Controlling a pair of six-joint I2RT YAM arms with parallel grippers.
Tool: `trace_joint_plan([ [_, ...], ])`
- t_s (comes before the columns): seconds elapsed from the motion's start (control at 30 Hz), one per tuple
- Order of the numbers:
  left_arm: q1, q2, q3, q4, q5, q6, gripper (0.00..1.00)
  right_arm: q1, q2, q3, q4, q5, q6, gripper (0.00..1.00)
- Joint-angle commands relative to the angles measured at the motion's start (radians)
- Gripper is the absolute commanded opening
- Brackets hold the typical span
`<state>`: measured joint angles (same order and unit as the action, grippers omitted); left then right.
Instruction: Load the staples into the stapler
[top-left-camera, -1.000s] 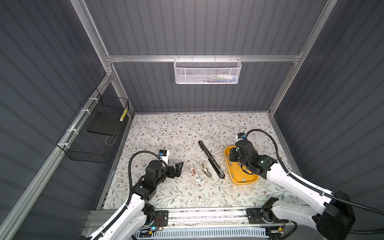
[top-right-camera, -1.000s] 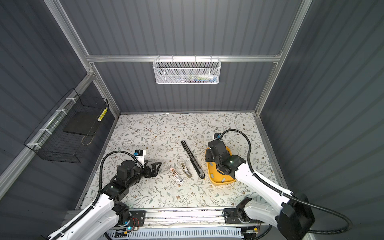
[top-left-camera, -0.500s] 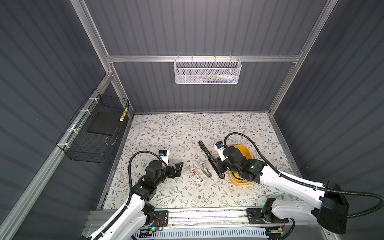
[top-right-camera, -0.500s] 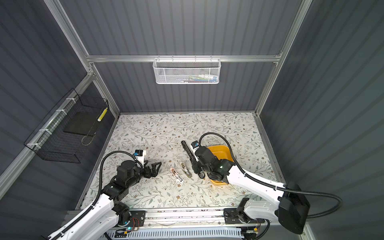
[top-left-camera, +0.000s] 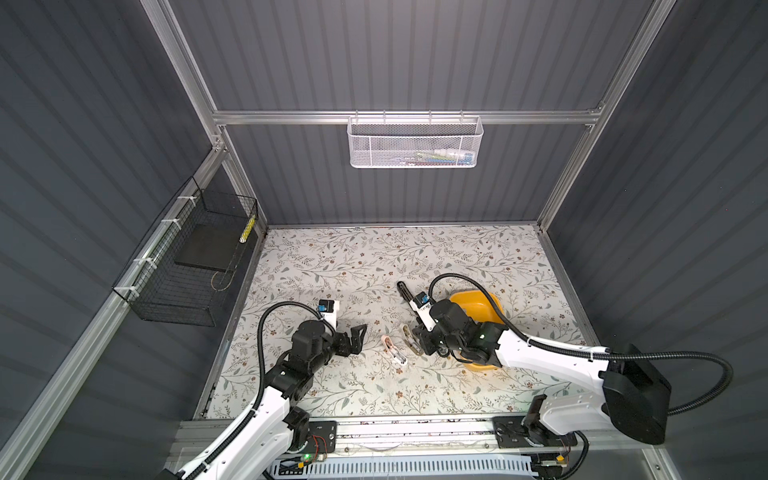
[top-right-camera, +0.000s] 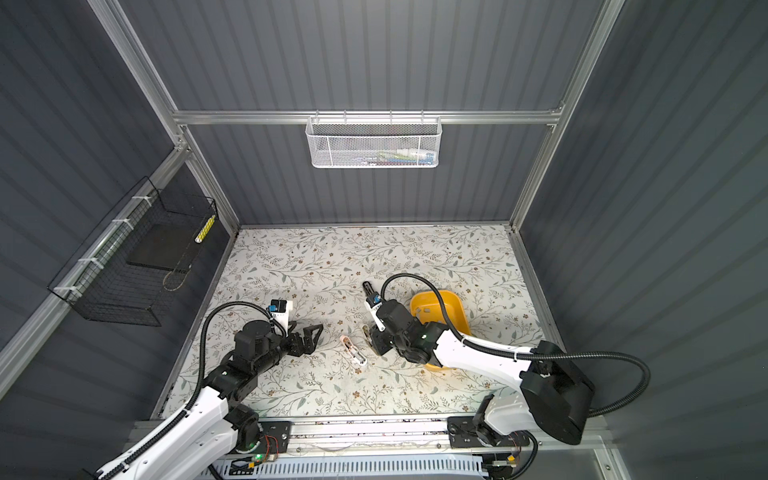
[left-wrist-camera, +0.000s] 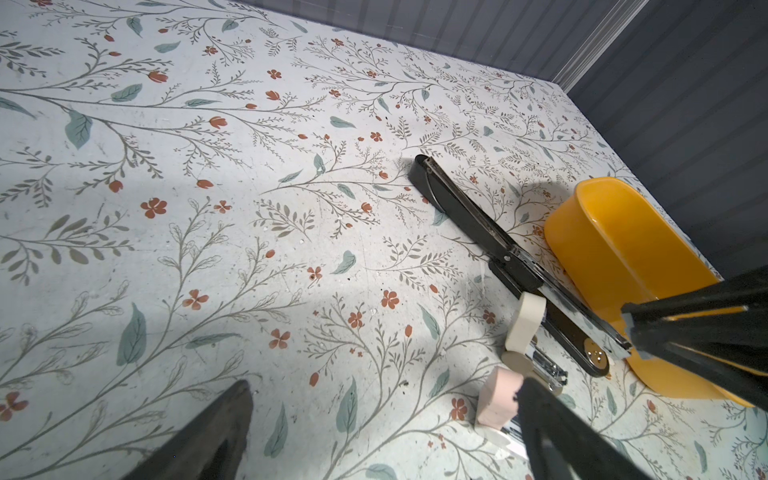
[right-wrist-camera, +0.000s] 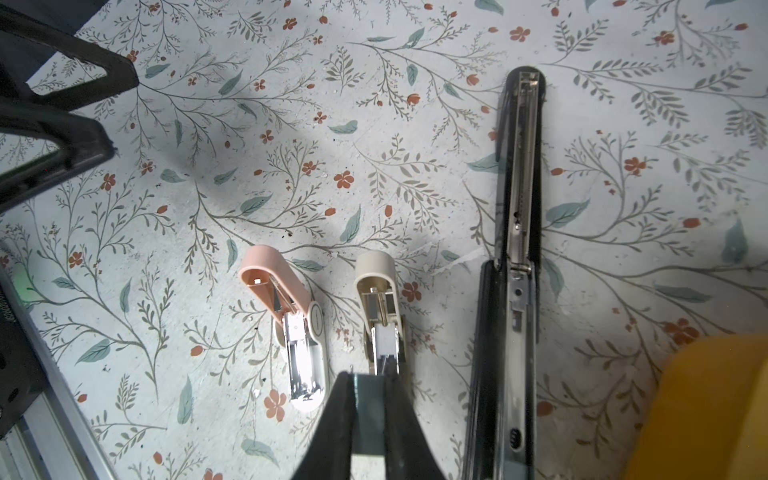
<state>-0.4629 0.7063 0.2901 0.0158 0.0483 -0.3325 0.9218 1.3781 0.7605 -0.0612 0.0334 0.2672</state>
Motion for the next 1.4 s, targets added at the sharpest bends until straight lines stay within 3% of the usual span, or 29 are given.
trace_joint_plan([
  [0.0, 0.000, -0.003, 0.004, -0.003, 0.007, 0.004, 1.00, 0.001, 0.033, -0.015, 0.044, -0.014, -0.015, 0.15],
  [0.53, 0.000, -0.026, -0.009, 0.018, 0.060, 0.017, 0.99, 0.000, 0.129, -0.012, 0.037, -0.030, -0.022, 0.15],
  [1.37, 0.000, -0.021, -0.008, 0.017, 0.056, 0.016, 1.00, -0.009, 0.196, 0.026, -0.015, -0.036, -0.011, 0.14],
])
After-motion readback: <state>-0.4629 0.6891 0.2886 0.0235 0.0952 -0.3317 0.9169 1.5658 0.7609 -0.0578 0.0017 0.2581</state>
